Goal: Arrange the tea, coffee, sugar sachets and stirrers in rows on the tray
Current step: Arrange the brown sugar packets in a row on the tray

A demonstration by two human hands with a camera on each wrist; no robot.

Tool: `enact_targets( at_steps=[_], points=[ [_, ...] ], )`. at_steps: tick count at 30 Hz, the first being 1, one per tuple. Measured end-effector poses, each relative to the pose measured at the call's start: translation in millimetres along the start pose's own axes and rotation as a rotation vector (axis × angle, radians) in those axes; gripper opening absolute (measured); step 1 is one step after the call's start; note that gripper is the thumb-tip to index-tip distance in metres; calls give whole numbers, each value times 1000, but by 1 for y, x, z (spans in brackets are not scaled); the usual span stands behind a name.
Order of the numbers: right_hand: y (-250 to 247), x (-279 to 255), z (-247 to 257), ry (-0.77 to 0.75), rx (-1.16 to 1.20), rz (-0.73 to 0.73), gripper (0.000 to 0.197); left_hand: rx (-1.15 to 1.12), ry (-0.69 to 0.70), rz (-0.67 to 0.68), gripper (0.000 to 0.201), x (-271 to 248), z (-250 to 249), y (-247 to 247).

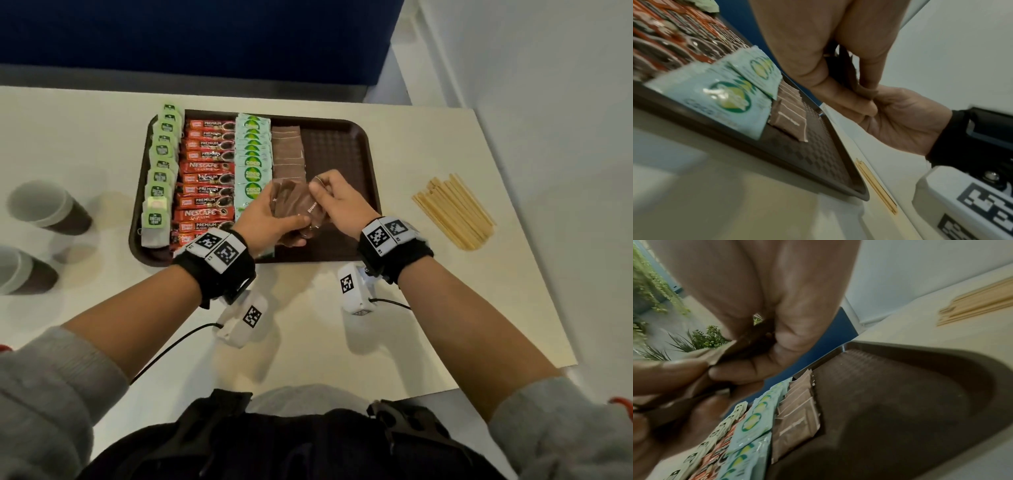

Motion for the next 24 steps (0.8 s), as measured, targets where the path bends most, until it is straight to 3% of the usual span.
enact_targets(
  at_steps=[3,6,10,15,21,24],
  points=[
    [17,6,7,7,82,30,6,-55,5,-36,45,1,0,-21],
    [25,9,14,-62,30,20,12,-121,4,-63,43,2,-1,-37],
    [25,12,17,-94,30,-102,7,-146,-1,-53,42,4,-1,-50],
    [29,16,19,-89,110,-61,10,-172,34,-50,44,5,-3,-51],
    [23,23,14,-77,138,-35,18,-151,39,-165,42,10,2,-56],
    [16,26,5,-49,32,-97,5,-161,38,-227,38,10,2,-60]
  ],
)
Point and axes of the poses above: each hand's wrist, its own x-axis towards the middle knuckle, its own y-axis out of the palm, z = x × y, the point moved 2 cm from there along x, towards the middle knuckle, and after that the axes turned 11 degrees about -z, right-handed, at the moved point
